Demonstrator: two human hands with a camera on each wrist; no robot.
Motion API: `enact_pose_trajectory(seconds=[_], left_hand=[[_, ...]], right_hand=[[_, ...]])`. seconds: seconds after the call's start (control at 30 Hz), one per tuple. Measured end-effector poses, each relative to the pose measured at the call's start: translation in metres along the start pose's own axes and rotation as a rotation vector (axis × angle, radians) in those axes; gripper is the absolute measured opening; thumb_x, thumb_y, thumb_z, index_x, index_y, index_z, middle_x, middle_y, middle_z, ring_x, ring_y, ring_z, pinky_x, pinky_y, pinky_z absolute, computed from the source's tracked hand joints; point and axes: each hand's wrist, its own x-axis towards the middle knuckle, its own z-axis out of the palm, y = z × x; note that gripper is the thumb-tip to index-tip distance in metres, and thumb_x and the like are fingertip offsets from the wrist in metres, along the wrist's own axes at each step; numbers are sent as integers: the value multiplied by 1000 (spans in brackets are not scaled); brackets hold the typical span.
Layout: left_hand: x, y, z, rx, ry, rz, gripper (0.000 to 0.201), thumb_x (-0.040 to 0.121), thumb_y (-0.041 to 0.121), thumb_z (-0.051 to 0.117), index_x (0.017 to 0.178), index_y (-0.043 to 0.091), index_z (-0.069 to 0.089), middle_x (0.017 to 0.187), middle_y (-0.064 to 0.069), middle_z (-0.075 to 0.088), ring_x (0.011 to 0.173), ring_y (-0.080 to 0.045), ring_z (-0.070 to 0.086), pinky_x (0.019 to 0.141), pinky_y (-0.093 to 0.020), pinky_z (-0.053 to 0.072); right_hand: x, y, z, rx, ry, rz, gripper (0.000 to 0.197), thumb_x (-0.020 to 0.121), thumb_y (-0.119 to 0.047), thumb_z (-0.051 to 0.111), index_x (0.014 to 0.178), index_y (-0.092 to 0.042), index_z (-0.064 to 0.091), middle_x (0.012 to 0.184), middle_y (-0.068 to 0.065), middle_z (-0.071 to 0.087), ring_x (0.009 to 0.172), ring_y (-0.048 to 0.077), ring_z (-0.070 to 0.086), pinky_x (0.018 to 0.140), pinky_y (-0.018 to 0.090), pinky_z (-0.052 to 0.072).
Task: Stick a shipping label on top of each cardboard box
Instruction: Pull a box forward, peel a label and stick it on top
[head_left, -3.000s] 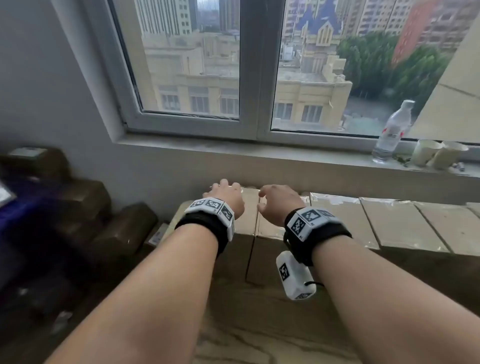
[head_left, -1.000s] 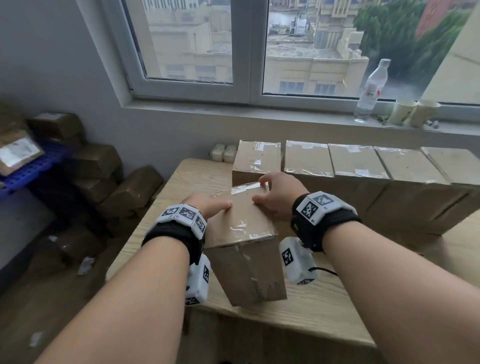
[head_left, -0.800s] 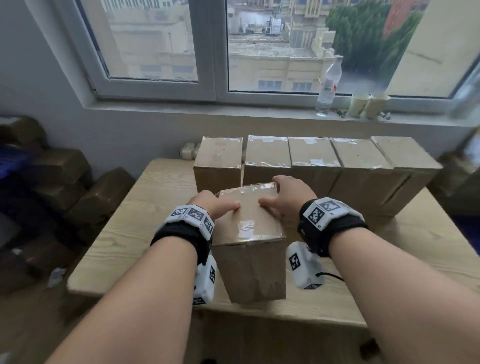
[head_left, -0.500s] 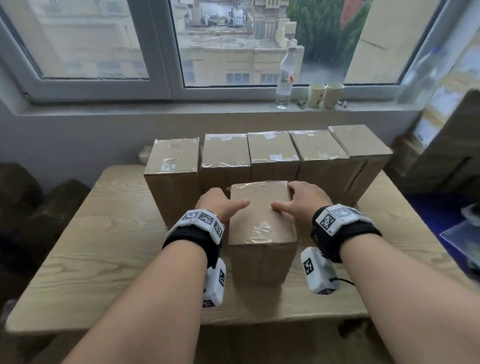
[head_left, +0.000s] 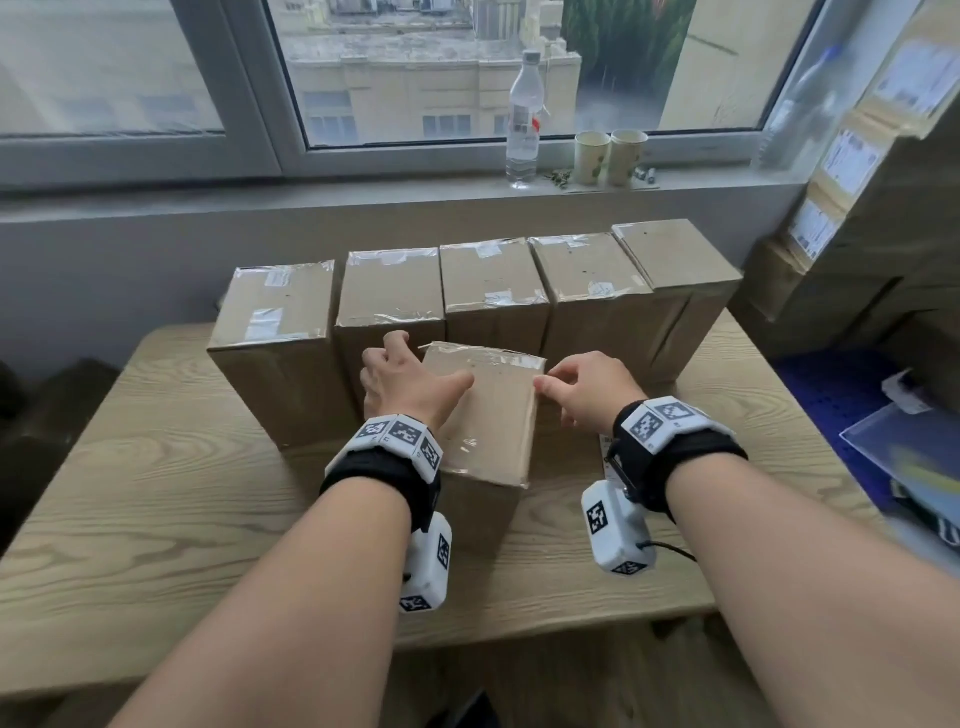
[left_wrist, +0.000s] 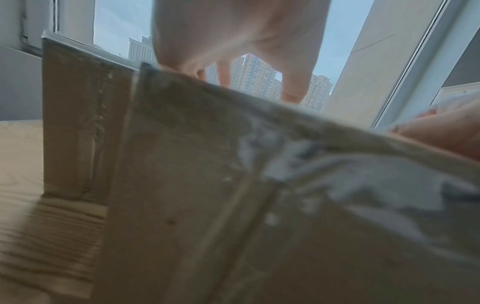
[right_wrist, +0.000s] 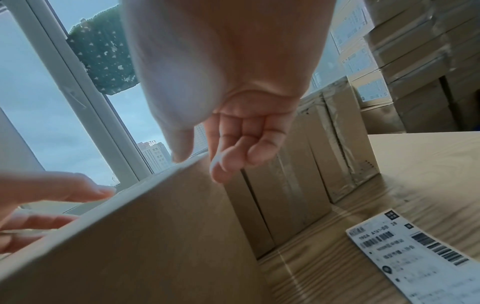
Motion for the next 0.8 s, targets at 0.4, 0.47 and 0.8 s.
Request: enact_pose_trajectory(seconds=[0.4,0.47,0.8], left_hand=[[-13,32,47,-66,-199,-170,112,59,70,73,149,34,17,150,-9,36,136,-32,38,113,-44,31],[-11,34,49,-129,-193,-179,110,59,66,77,147,32,21,148,-5,40,134,-28,41,111,-40,33],[-3,38,53,-199,-154,-184,98,55,59,84,135,32,35,124,5,51,113,-18,51,101,-36,43]], right_hand=[[13,109,-3,-111,-40,179,20,89,-36,58,97,-24,72,104,2,72,98,25,65,84,30,50],[17,124,5,-135,-60,193,20,88,-34,59,96,-22,72,103,5,72,98,27,65,85,32,52],[47,164,49,-176,-128,212,35,82,-23,69,117,-20,66,119,8,66,110,30,62,92,36,52]])
